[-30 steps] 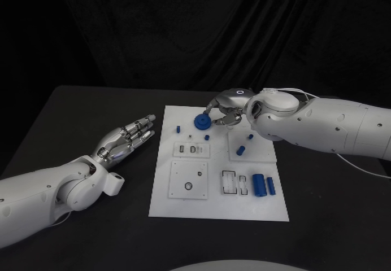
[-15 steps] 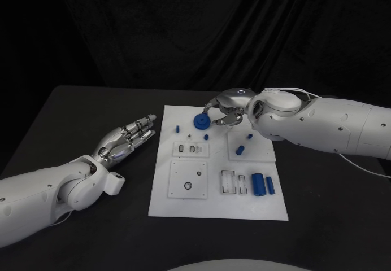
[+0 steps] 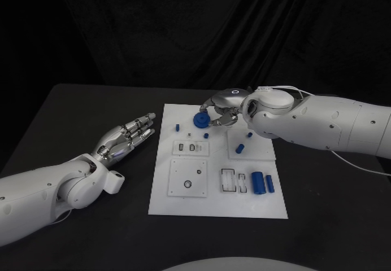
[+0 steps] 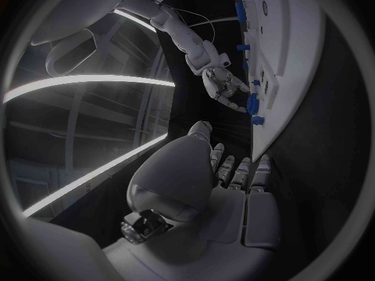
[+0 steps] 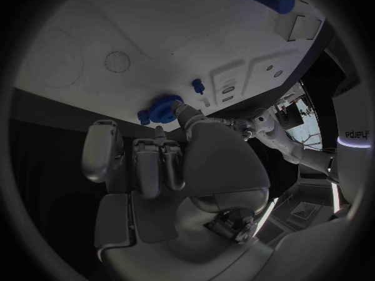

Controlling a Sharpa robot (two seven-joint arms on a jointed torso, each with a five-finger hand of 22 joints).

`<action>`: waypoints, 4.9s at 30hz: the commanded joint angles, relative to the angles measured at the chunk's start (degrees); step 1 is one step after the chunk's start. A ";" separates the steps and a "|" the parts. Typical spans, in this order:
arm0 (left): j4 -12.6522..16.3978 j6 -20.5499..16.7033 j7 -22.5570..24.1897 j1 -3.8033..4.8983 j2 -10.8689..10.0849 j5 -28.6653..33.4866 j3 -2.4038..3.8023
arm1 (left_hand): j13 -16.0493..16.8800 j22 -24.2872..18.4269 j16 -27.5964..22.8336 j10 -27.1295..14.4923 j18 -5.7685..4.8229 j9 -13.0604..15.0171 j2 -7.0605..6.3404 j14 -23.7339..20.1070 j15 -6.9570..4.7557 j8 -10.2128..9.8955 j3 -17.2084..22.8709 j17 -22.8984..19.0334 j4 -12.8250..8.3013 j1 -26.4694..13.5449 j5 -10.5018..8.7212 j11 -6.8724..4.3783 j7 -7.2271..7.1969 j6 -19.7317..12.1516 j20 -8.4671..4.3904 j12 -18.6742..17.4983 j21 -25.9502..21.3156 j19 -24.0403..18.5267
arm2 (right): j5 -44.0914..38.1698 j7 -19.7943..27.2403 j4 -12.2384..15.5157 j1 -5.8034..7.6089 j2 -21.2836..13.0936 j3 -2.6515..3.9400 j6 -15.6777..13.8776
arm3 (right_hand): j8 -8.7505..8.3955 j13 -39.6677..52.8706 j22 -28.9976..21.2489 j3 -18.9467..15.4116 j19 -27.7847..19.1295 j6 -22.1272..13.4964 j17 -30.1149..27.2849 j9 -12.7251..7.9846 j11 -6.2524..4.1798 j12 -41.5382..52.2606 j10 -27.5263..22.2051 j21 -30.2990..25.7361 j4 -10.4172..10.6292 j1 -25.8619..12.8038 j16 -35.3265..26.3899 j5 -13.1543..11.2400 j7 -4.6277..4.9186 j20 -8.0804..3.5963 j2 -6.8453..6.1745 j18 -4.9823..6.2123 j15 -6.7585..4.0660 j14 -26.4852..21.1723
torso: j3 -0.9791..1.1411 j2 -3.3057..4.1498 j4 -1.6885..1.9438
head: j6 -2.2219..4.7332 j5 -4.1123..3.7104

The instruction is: Assemble the parts on the task board

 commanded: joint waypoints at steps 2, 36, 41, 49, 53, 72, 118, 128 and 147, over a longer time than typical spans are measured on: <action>0.12 0.74 4.90 -0.07 0.08 -0.10 0.04 | -0.06 -0.08 -0.05 -0.12 0.89 -0.07 -0.15 -0.21 0.36 -0.05 0.34 -0.05 0.16 -0.64 -0.23 0.39 0.04 -0.32 0.35 0.01 0.05 -0.07 | -0.32 -0.41 -0.52 -0.32 0.34 0.04 2.37 | -0.16 14.45 9.18 0.33 -0.50 0.17 12.99 0.05 -0.46 -0.34 5.03 -0.53 -0.03 -0.42 -0.26 0.05 -0.19 -0.03 0.24 1.07 -0.35 4.52 | -0.08 0.04 -0.05 | 0.07 0.24; 0.46 0.57 4.90 -0.16 -0.83 -0.10 0.04 | -0.04 -0.07 -0.04 -0.09 0.90 -0.06 -0.11 -0.19 0.36 -0.03 0.41 -0.04 0.14 -0.72 -0.34 0.44 0.06 -0.27 0.37 0.02 0.06 -0.06 | -0.32 -0.31 2.52 0.14 -5.86 0.04 -3.42 | 1.91 15.09 9.55 0.84 0.21 10.28 13.11 0.12 0.26 0.14 5.94 -0.67 0.00 -1.06 -0.21 0.04 1.21 0.09 0.09 0.88 0.02 4.65 | 0.08 -0.05 -0.21 | -0.30 0.88; 0.60 0.41 4.82 -0.17 -1.11 -0.10 0.04 | -0.03 -0.06 -0.03 -0.03 0.91 -0.04 -0.11 -0.17 0.34 0.00 0.45 -0.04 0.15 -0.80 0.02 0.43 0.05 -0.13 0.37 0.03 0.07 -0.05 | -0.32 -1.47 6.45 2.11 -10.52 0.03 -4.36 | 1.73 15.10 9.63 0.61 0.39 10.36 13.16 -0.05 0.28 0.15 5.96 -0.50 0.42 -1.55 -0.17 0.00 1.18 0.15 -0.15 0.84 0.05 4.69 | 0.09 -0.02 -0.25 | -0.24 0.72; 0.68 0.35 4.80 -0.18 -1.15 -0.10 0.04 | -0.02 -0.06 -0.02 -0.01 0.92 -0.03 -0.14 -0.16 0.32 0.02 0.49 -0.03 0.16 -0.90 0.46 0.42 0.03 -0.09 0.36 0.04 0.09 -0.03 | -0.32 -2.11 10.52 3.53 -17.64 -0.18 -2.96 | 0.70 15.10 9.98 -0.06 1.09 9.56 13.38 -0.88 -0.09 0.15 5.96 0.28 1.98 -2.71 0.03 0.00 0.59 0.06 -0.81 0.66 -0.18 4.86 | 0.05 -0.10 -0.32 | -0.38 0.45; 0.65 0.41 4.83 -0.19 -1.12 -0.10 0.03 | -0.02 -0.06 -0.02 -0.01 0.92 -0.03 -0.14 -0.16 0.32 0.02 0.49 -0.03 0.16 -0.90 0.46 0.42 0.03 -0.09 0.36 0.04 0.09 -0.03 | -0.86 -2.11 10.74 3.25 -20.68 -0.38 -2.11 | 0.11 15.10 10.13 -0.41 1.37 8.47 13.42 -1.60 -0.30 0.15 5.96 0.59 2.76 -2.91 0.06 -0.01 0.40 -0.10 -1.30 0.58 -0.37 4.89 | -0.01 -0.12 -0.32 | -0.62 0.42; 0.55 0.75 4.83 -0.31 -0.86 -0.10 0.03 | -0.04 -0.05 -0.03 -0.07 0.93 -0.05 -0.14 -0.17 0.34 0.00 0.52 -0.04 0.18 -0.98 0.63 0.43 0.03 -0.23 0.37 0.02 0.09 -0.02 | -3.90 -2.29 9.90 0.32 -25.18 -0.52 -3.93 | 0.54 15.10 10.20 -0.78 1.56 9.01 13.14 -2.03 -0.09 0.15 5.96 0.68 3.32 -2.39 -0.23 0.03 0.83 -0.18 -2.26 0.52 -0.36 4.73 | 0.02 -0.10 -0.18 | -0.60 0.14; 0.41 1.42 4.32 -0.49 -0.89 -0.10 0.03 | -0.03 -0.03 -0.02 -0.08 0.92 -0.07 0.04 -0.15 0.46 -0.03 0.66 -0.03 0.25 -1.18 0.31 0.58 0.04 -0.36 0.46 0.02 0.13 0.02 | -3.96 -3.35 6.41 -1.55 -21.79 -0.52 -3.18 | 3.10 15.10 10.02 -1.65 1.35 13.95 12.16 -0.29 0.77 0.15 5.96 -0.46 5.20 -0.17 -1.28 0.03 1.76 0.34 -4.39 0.67 0.20 4.16 | 0.02 -0.03 -0.07 | -1.04 0.19; 0.39 1.57 4.19 -0.51 -0.92 -0.10 0.03 | -0.02 -0.03 -0.01 -0.03 0.92 -0.07 0.06 -0.13 0.49 -0.03 0.68 -0.03 0.24 -1.22 0.21 0.62 0.06 -0.35 0.50 0.03 0.15 0.04 | -3.96 -3.60 6.17 -1.72 -21.26 -0.52 -2.97 | 3.39 15.10 9.95 -1.87 1.26 14.09 11.91 0.13 0.69 0.15 5.96 -0.72 5.22 0.30 -1.55 0.03 1.61 0.27 -4.90 0.72 0.09 4.01 | 0.00 -0.05 -0.11 | -1.18 0.25; 0.28 1.90 3.96 -0.59 -0.85 -0.10 0.03 | -0.02 -0.02 0.00 -0.02 0.92 -0.07 0.06 -0.10 0.52 -0.03 0.70 -0.02 0.24 -1.24 0.12 0.67 0.08 -0.36 0.53 0.03 0.17 0.07 | -3.96 -3.72 5.44 -2.05 -20.49 -0.51 -2.78 | 6.95 15.10 9.93 -2.43 1.29 15.55 11.84 5.26 0.33 0.15 5.96 -1.17 5.67 2.15 -1.69 0.01 1.24 -0.07 -4.43 0.75 -0.19 3.99 | -0.02 -0.04 -0.09 | -1.41 0.28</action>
